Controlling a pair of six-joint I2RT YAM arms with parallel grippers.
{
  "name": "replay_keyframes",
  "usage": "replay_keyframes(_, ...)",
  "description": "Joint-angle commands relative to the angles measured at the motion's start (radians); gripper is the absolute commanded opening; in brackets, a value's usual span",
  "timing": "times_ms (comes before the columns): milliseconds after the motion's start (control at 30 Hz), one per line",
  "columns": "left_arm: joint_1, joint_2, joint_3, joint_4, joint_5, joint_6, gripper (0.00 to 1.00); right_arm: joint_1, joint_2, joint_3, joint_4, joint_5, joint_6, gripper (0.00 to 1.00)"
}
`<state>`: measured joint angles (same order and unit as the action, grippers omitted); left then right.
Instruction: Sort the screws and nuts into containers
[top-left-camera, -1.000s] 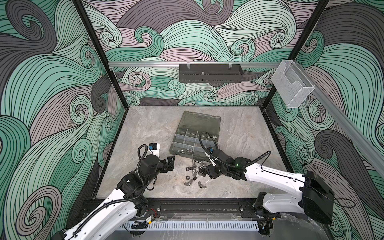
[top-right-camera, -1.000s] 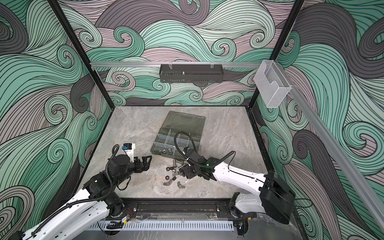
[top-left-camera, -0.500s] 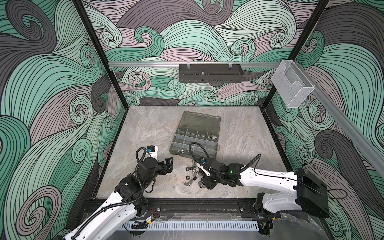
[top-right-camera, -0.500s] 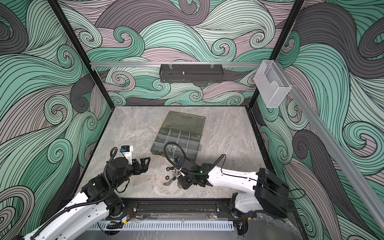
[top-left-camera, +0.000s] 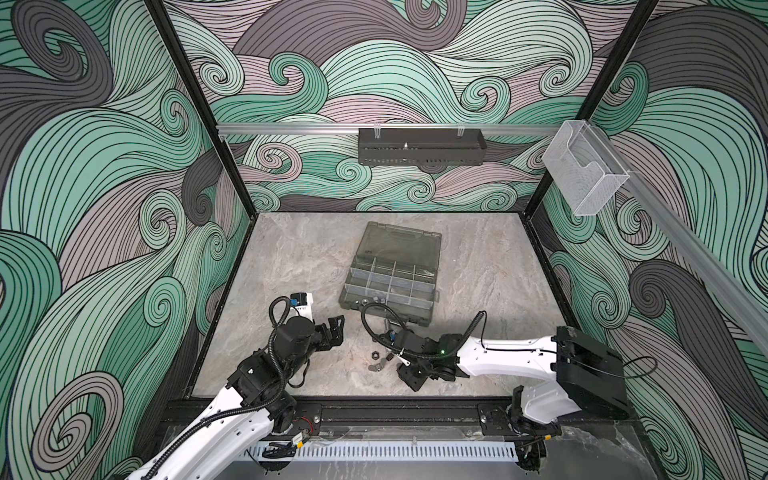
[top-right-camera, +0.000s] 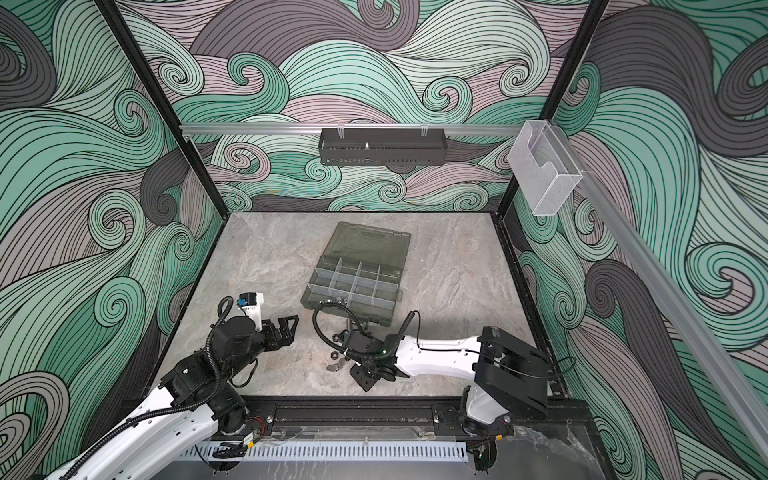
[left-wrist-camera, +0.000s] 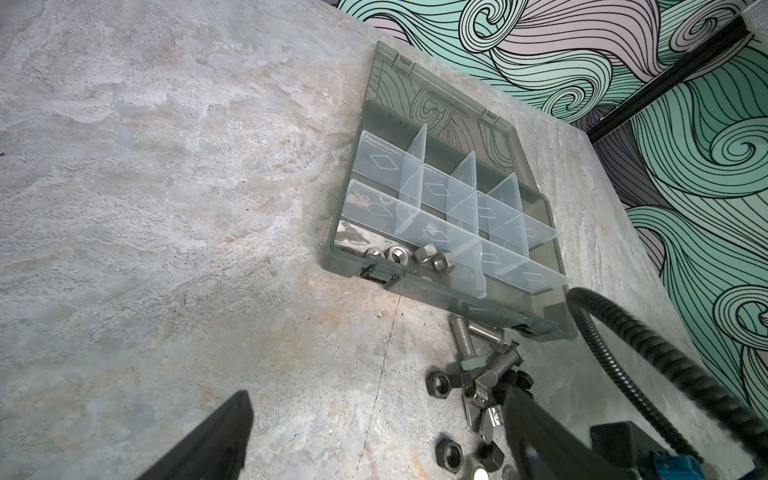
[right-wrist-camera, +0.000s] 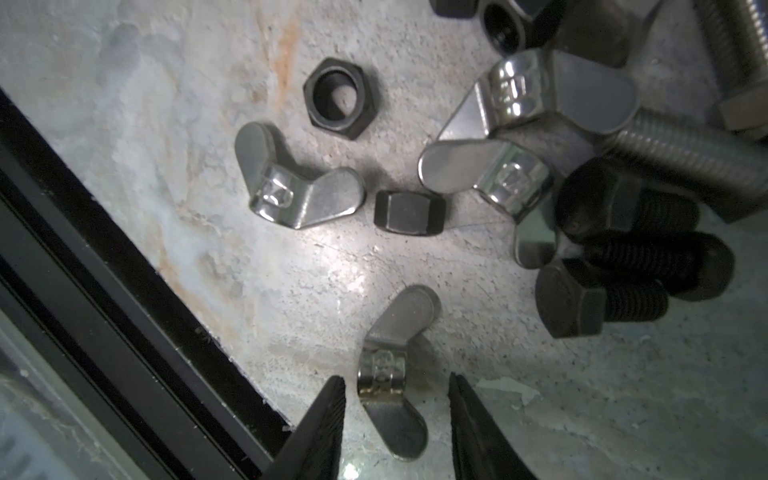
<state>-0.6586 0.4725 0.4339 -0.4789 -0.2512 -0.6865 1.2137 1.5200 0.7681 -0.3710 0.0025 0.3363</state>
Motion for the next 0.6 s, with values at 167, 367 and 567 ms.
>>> replay_keyframes(167, 0.010, -0.013, -0.008, -0.020, -0.021, -0.022, 0.96, 0.020, 0.041, 0.031, 0.005, 0.042, -0.006, 0.36)
replay_keyframes(367, 0.010, -0.018, -0.011, -0.022, -0.021, -0.024, 0.96, 0.027, 0.059, 0.047, -0.013, 0.063, -0.007, 0.22)
replay_keyframes(567, 0.010, -0.018, -0.017, -0.020, -0.022, -0.030, 0.96, 0.028, 0.047, 0.061, -0.033, 0.069, -0.020, 0.13)
